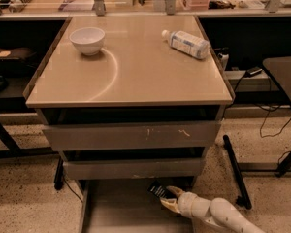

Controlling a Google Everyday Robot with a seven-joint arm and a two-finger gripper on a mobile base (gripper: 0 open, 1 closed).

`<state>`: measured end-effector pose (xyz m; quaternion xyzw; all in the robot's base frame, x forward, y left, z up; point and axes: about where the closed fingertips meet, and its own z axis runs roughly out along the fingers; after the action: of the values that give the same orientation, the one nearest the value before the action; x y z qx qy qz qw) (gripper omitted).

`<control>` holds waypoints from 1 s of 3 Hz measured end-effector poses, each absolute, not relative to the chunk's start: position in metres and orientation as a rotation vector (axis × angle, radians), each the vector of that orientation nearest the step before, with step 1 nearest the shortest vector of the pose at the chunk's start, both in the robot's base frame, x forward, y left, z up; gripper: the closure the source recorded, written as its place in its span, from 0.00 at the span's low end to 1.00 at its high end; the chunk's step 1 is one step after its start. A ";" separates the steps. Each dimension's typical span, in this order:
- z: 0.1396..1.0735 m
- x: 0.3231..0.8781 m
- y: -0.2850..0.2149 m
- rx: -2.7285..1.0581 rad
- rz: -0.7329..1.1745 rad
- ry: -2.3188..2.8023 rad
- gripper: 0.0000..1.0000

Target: Pick rxbar blueberry from bottom drawer and place on counter

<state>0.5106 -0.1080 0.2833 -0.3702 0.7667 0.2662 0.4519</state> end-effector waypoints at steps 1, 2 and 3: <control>0.283 0.511 -0.107 -0.916 0.659 1.893 1.00; 0.307 0.499 -0.111 -0.954 0.621 1.884 1.00; 0.378 0.479 -0.121 -1.057 0.490 1.803 1.00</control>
Offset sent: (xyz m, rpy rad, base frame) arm -0.0380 -0.0185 0.0796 -0.1158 -0.0825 0.0341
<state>0.4793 -0.1211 0.3782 -0.4327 0.7380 0.2007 0.4774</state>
